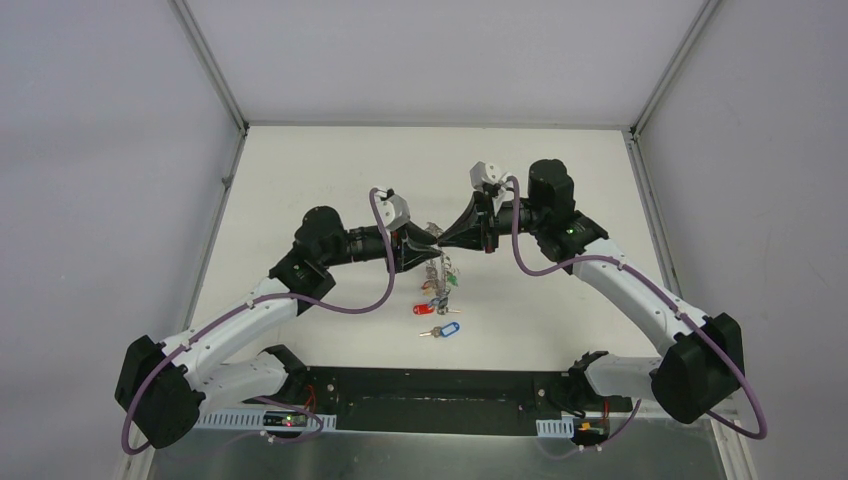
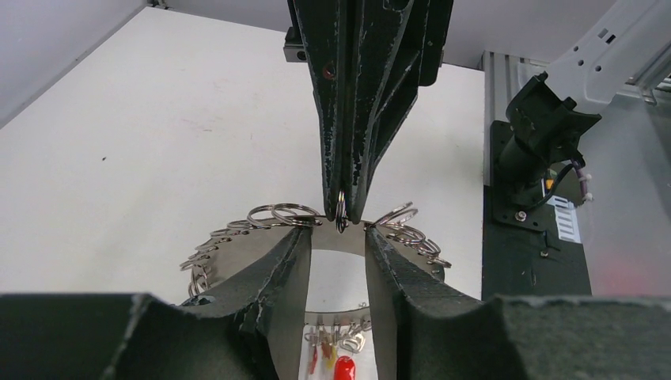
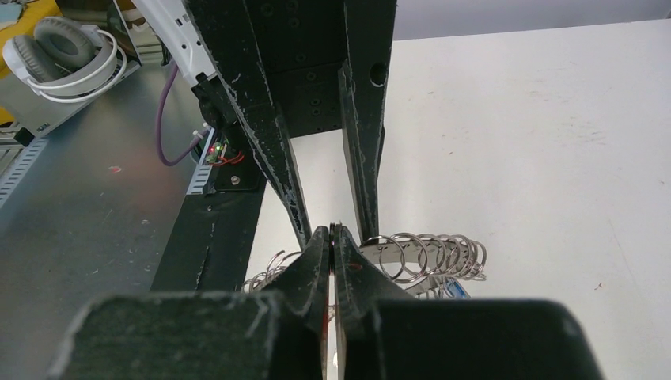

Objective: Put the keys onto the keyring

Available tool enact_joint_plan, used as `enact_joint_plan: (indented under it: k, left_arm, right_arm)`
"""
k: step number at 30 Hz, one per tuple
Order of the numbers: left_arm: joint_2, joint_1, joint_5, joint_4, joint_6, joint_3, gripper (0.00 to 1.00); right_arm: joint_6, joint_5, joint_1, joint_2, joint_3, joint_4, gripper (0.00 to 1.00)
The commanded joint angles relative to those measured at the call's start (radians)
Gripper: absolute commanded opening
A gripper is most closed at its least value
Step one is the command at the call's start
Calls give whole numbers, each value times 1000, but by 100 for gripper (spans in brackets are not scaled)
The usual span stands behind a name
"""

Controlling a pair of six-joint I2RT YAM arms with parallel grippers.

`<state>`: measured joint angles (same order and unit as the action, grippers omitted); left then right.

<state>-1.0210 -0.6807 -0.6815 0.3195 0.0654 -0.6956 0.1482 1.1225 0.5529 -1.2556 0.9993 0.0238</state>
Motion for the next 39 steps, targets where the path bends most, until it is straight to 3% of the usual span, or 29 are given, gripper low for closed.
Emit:
enact_joint_plan:
  k: [1,7,12,23,26,27,29,31,39]
  left_arm:
    - [8,-3,4,58,-3,-51,31]
    - [5,-3,-14,60,-9,-57,21]
    - [-3,-3,-9,56,-10,-57,1]
    - [13,-3,47,47,-29,-44,0]
    - [21,-3,62,41,-31,-39,0]
    - [23,-3,66,41,-32,-37,0]
    - [26,-3,71,41,-33,-33,0]
    - [27,-3,71,42,-32,-33,0]
    - [27,-3,63,43,-33,-30,0]
  right_arm:
    - [-8,48,-2,32,5,74,0]
    - [-10,48,-2,31,8,75,0]
    - [-12,49,-2,28,7,74,0]
    - [-17,37,-2,27,4,73,0]
    - [-7,-9,-4,30,-4,59,20]
    - [4,-31,-3,33,-7,48,22]
    - [33,-54,-5,36,-8,16,17]
    - [58,-64,-7,36,-5,-11,3]
    - [69,-88,-16,27,-11,-19,0]
